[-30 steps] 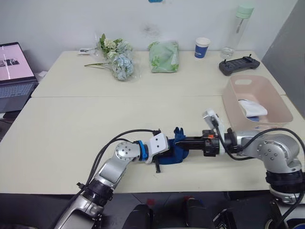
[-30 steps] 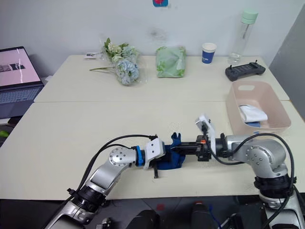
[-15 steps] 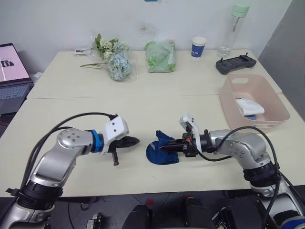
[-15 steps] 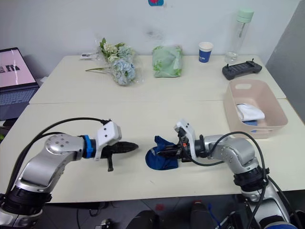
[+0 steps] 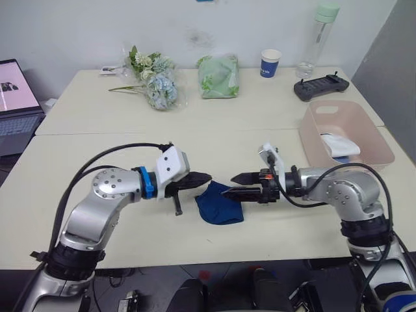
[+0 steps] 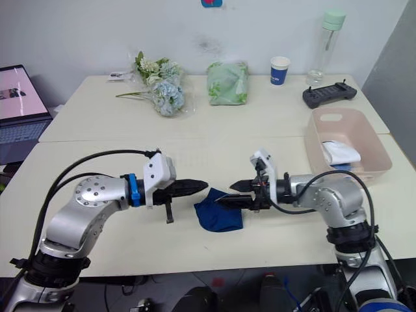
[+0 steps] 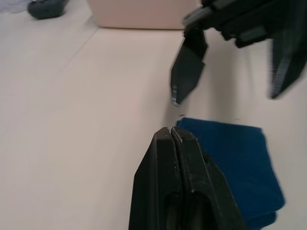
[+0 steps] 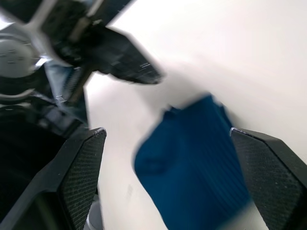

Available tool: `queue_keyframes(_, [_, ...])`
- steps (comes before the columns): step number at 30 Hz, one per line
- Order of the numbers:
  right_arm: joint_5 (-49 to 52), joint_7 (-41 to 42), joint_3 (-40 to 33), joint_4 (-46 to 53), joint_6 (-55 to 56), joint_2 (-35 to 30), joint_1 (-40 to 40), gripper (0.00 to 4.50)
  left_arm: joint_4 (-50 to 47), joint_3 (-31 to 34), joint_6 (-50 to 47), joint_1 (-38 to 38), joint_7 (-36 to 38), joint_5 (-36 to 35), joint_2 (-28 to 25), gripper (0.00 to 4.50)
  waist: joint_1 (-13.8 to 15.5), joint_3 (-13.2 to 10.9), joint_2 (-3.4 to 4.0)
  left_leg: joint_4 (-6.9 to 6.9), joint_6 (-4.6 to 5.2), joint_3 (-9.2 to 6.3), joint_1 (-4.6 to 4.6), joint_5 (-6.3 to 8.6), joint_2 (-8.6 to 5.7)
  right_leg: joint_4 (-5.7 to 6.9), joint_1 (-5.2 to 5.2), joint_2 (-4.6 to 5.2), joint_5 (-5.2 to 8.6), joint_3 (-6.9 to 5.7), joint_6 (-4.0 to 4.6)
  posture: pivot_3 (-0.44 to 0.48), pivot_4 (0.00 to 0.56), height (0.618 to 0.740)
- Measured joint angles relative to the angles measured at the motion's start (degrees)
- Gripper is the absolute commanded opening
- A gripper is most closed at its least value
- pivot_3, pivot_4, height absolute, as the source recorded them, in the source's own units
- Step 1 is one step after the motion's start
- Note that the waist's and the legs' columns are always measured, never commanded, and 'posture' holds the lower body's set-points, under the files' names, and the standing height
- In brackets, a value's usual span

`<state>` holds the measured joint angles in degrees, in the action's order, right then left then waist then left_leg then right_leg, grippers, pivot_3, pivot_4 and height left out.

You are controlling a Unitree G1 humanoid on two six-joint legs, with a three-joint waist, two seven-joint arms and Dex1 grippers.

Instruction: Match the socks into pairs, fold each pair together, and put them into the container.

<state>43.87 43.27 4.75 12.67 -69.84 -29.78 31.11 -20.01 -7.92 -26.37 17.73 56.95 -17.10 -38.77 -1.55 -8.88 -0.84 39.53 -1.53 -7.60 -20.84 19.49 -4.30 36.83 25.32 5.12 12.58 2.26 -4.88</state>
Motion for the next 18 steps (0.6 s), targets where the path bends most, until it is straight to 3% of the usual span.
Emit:
queue_keyframes(6, [-2.6, -3.5, 1.2, 0.8, -1.7, -2.4, -5.6, 4.49, 6.9, -6.5, 6.2, -3.9, -1.3, 8.1, -0.4, 0.0, 0.0, 0.0, 0.0, -0.02, 0.0, 0.07, 0.05, 0.0, -0.03, 0.04, -0.01, -0.06, 0.0, 0.02, 0.0, 0.0, 0.15, 0.74])
queue_keyframes(11, [-3.2, -5.9, 1.6, 0.5, -2.0, 1.6, -6.2, 4.49, 12.4, -6.9, 14.1, -4.8, -2.1, 9.6, 0.9, 0.0, 0.0, 0.2, 0.05, -0.03, 0.0, 0.04, 0.13, 0.0, 0.02, 0.03, -0.09, -0.03, 0.0, 0.03, 0.0, 0.0, 0.15, 0.74])
queue_keyframes(18, [-2.0, -7.1, 0.2, -4.4, -6.0, 9.3, -3.9, 4.49, 12.5, -6.3, 15.8, -5.9, -1.8, 9.6, 0.9, 0.0, -0.1, 0.3, 0.11, -0.16, 0.0, 0.08, 0.25, 0.0, 0.01, 0.04, -0.1, -0.05, 0.0, 0.06, 0.0, 0.0, 0.15, 0.74])
